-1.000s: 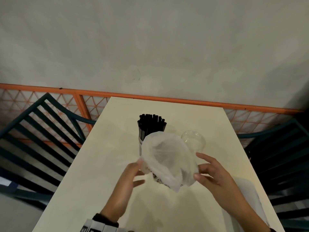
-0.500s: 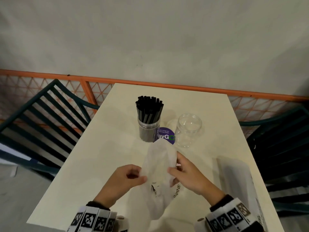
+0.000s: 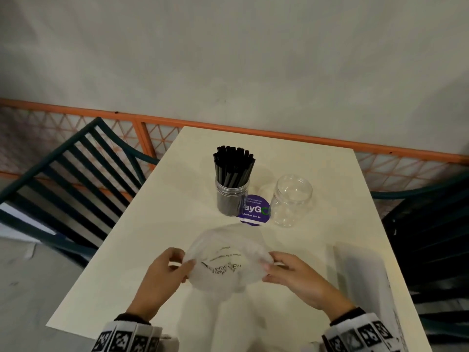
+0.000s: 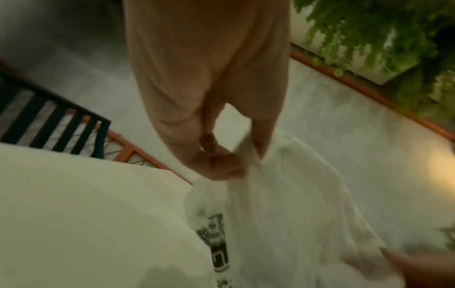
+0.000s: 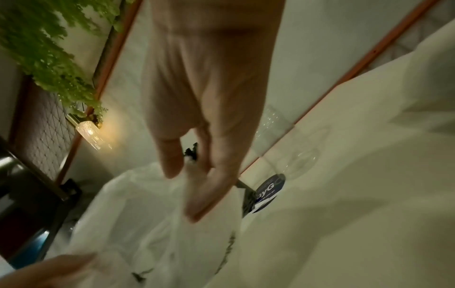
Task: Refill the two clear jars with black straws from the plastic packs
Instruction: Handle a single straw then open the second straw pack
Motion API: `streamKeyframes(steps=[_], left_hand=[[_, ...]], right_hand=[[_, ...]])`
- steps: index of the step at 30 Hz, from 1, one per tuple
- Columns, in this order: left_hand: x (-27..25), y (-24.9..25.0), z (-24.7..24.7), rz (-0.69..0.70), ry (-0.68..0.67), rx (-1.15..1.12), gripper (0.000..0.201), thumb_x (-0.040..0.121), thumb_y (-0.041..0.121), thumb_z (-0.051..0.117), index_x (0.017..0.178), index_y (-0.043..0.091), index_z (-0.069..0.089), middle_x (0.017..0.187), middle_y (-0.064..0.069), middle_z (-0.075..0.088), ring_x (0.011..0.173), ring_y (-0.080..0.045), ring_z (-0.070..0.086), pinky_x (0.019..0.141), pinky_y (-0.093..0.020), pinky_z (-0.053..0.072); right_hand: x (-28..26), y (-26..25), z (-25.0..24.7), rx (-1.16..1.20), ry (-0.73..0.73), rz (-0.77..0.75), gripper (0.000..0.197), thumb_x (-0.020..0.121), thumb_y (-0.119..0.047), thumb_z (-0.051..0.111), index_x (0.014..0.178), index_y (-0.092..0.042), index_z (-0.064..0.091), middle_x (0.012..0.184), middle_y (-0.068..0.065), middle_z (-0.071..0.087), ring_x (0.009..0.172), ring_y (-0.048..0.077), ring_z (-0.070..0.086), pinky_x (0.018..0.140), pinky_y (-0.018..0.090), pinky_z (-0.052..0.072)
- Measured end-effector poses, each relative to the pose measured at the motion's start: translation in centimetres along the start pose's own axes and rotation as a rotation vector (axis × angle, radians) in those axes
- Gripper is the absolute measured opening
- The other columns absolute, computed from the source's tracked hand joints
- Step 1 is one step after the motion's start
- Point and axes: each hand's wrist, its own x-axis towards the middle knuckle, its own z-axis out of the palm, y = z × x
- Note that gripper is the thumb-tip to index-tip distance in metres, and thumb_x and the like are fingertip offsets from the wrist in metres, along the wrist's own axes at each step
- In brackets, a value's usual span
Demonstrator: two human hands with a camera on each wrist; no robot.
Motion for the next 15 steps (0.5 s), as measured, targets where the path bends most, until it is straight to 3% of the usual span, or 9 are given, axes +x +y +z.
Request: streamKeyframes(steps=[2,4,6,8,10,12,14,15], left_hand=[[0.2,-0.3,-1.0,-0.068,-0.226,-0.245,0.039,0.069,0.033,0.071,0.096,0.005,0.066,0.097,-0.012,0.069,0.078,-0.021,0.064,0.070,-0.023,0.052],[0.4,-0.4,-2.2,-0.086,-0.368,-0.373,0.049,0.065,0.035,0.069,0.103,0.004,0.068,0.101,-0.011,0.071,0.090,-0.022,0.066,0.077,-0.021,0.053],[0.7,-0.3,-3.3,-0.035,-0.439,-0.324,0.048,0.066,0.038,0.067,0.103,0.007,0.070,0.094,-0.003,0.073,0.087,-0.017,0.066,0.077,-0.017,0.052],[1.2,-0.2,-4.1,0.019,-0.453,-0.240,0.046,0.061,0.041,0.071,0.093,0.008,0.072,0.079,0.002,0.070,0.076,-0.010,0.063,0.071,-0.015,0.049],[1.8,-0.3,-4.6,0.021,-0.442,-0.198,0.040,0.061,0.037,0.078,0.078,0.002,0.069,0.075,-0.003,0.068,0.073,-0.013,0.062,0.070,-0.020,0.049],[2.5,-0.7,-5.0,0.080,-0.348,-0.094,0.035,0.063,0.032,0.079,0.067,0.004,0.059,0.065,0.000,0.059,0.064,-0.011,0.055,0.065,-0.023,0.044],[3.6,-1.4,-5.9,0.238,-0.110,0.114,0.023,0.065,0.013,0.069,0.062,0.011,0.046,0.055,0.004,0.044,0.052,-0.003,0.039,0.054,-0.017,0.033],[4.0,-1.6,-6.5,0.318,0.011,0.215,0.028,0.065,-0.001,0.062,0.060,0.014,0.039,0.055,0.004,0.039,0.052,-0.005,0.036,0.051,-0.015,0.029]], right_hand=[[-0.3,0.0,-0.1,0.051,-0.150,0.020,0.024,0.091,-0.014,0.054,0.111,-0.003,0.063,0.113,0.008,0.068,0.108,0.017,0.064,0.090,0.021,0.050],[-0.1,-0.2,0.2,0.021,-0.196,0.013,0.026,0.087,-0.017,0.058,0.107,-0.004,0.066,0.109,0.006,0.071,0.107,0.016,0.064,0.089,0.020,0.050],[0.5,-0.6,1.1,-0.012,-0.130,0.018,0.023,0.084,-0.016,0.062,0.100,0.001,0.067,0.095,0.006,0.071,0.091,0.014,0.069,0.080,0.022,0.054],[1.3,-1.0,2.6,-0.092,-0.043,-0.007,0.020,0.083,-0.013,0.067,0.087,0.006,0.063,0.078,0.008,0.067,0.069,0.015,0.069,0.061,0.022,0.054],[2.1,-1.3,4.5,-0.211,0.034,-0.085,0.020,0.079,-0.015,0.071,0.072,-0.004,0.056,0.060,0.003,0.059,0.053,0.013,0.062,0.049,0.020,0.044],[2.9,-1.3,6.0,-0.339,0.178,-0.166,0.030,0.078,-0.011,0.070,0.064,-0.014,0.044,0.053,0.000,0.044,0.044,0.008,0.048,0.048,0.020,0.039],[3.5,-1.3,6.6,-0.469,0.403,-0.254,0.034,0.077,-0.001,0.060,0.062,-0.018,0.035,0.054,-0.004,0.031,0.046,0.008,0.032,0.049,0.023,0.031],[3.6,-1.3,6.5,-0.536,0.503,-0.287,0.036,0.074,0.004,0.056,0.062,-0.020,0.031,0.055,-0.005,0.028,0.049,0.010,0.029,0.051,0.024,0.027]])
